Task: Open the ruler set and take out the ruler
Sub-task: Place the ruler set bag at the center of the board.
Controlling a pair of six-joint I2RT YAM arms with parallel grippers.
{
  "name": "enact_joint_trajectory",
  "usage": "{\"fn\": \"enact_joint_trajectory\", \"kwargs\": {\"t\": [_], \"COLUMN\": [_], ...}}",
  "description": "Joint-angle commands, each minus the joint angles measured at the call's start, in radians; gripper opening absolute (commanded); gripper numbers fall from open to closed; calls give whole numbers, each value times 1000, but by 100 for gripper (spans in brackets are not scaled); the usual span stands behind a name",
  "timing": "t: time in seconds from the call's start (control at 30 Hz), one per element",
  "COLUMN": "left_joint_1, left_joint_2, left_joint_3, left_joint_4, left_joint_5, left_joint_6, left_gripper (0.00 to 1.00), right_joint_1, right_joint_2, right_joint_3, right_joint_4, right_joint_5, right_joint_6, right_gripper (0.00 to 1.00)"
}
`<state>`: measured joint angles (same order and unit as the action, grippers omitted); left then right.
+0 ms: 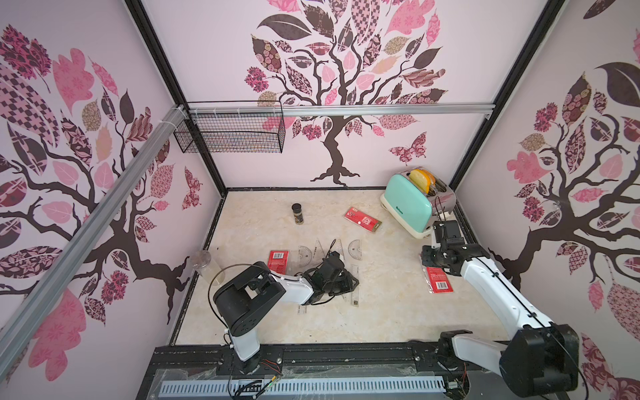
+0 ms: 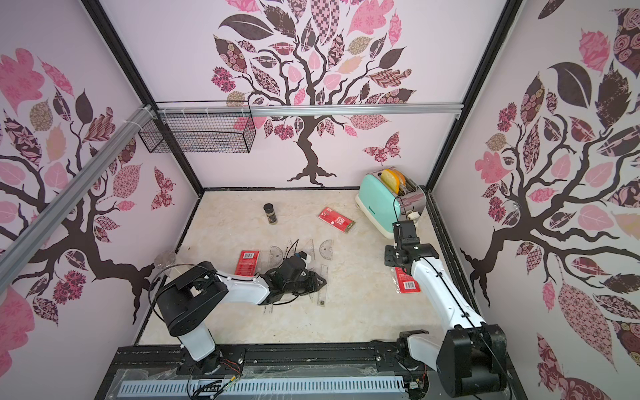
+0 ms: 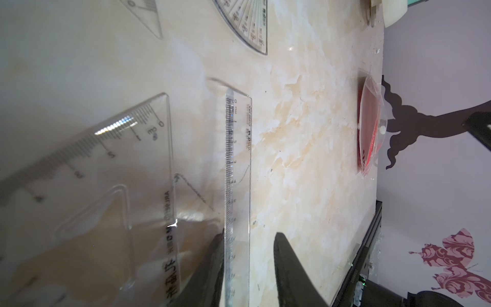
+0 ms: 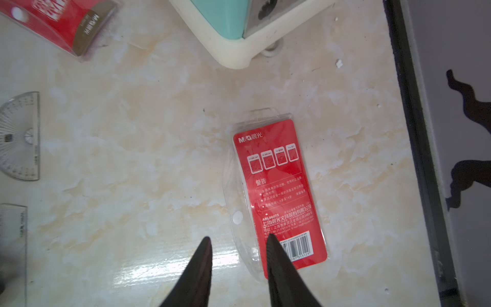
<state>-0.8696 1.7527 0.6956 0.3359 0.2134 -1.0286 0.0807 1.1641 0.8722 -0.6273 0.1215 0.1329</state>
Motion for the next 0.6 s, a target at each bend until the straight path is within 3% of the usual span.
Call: {"fn": "enact_joint_trajectory", "kwargs": {"t": [0.0,0.13,0.33,0.57], "left_joint_1": [-10,-14,-14,10], "left_joint_2": [-32,-84,-150,-154], "left_joint_3": [11,24,63,195], "left_joint_4": [-83,-138,-240,-336], "left_joint_5": [-42,-80,-144,-284], "left_joint_6": [10,34,99,246], "left_gripper": [37,41,43,47], "right_joint_1": [-6,2,81,161], "right_joint_2": [-30,-19,73,277], "right_joint_3": [26,13,21,96], "right_joint_4": [57,133,228,368], "right_joint_5": [-110,-192,-193,-204], "right_joint_6": [-1,-3,-12,-70], "right_gripper": [40,45,49,53]}}
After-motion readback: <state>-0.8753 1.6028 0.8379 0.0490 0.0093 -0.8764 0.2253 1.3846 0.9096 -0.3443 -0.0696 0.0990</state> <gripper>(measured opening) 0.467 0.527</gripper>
